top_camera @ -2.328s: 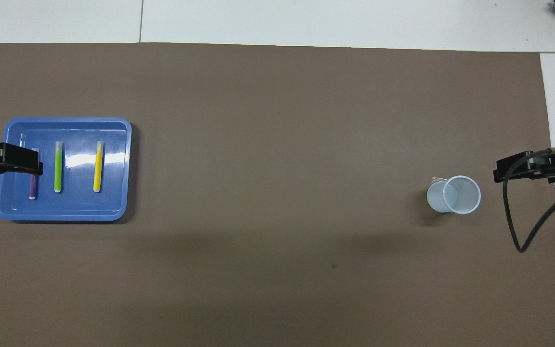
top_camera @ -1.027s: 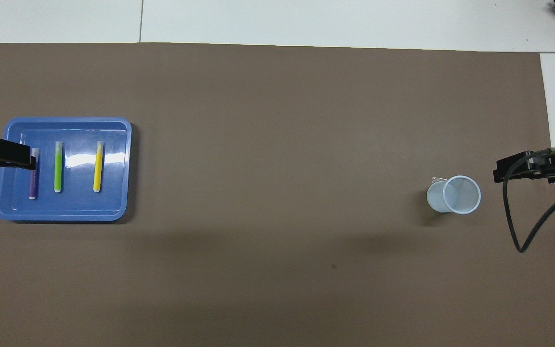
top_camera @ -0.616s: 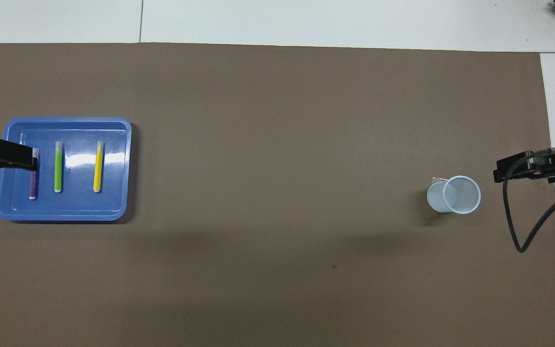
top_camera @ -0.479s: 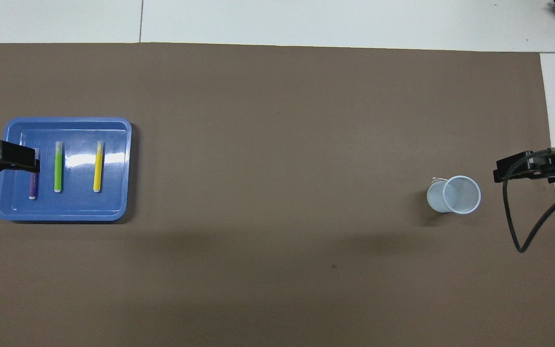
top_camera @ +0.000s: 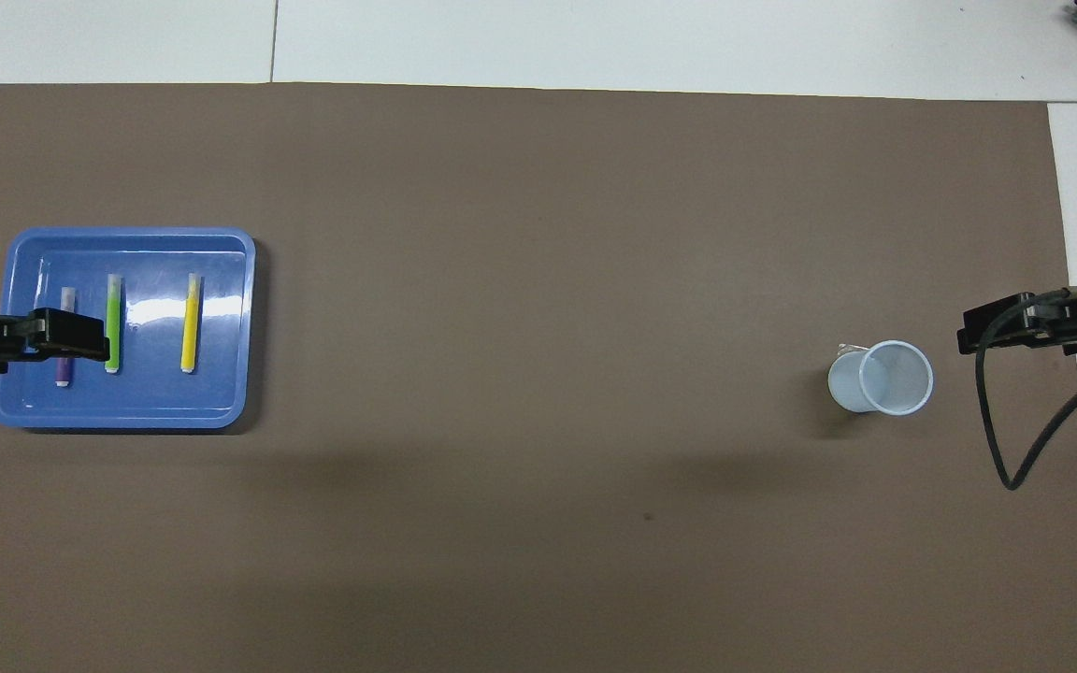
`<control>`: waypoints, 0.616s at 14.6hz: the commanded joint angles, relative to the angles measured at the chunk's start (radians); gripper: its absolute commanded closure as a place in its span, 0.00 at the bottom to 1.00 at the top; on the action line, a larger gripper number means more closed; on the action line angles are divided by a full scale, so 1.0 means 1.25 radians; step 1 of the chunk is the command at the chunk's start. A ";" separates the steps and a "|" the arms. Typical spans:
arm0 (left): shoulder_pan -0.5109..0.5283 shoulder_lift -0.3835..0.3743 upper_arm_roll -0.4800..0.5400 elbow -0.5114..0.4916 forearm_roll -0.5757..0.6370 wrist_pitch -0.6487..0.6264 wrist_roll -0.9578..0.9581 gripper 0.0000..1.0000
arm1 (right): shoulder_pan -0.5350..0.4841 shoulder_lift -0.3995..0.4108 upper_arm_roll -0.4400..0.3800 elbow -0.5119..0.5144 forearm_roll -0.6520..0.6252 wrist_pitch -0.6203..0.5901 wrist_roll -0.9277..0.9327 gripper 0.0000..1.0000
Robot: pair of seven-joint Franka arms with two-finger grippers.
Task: Transfer and insert pens with both arms
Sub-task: 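Reach the left gripper into the tray and grasp the yellow pen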
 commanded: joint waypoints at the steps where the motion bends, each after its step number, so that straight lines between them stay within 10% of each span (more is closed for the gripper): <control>1: 0.007 -0.030 -0.001 -0.084 -0.009 0.060 0.011 0.00 | -0.009 -0.011 0.004 -0.010 0.015 0.000 -0.014 0.00; 9: 0.028 0.062 -0.001 -0.136 -0.009 0.217 0.094 0.00 | -0.009 -0.011 0.004 -0.009 0.015 -0.002 -0.016 0.00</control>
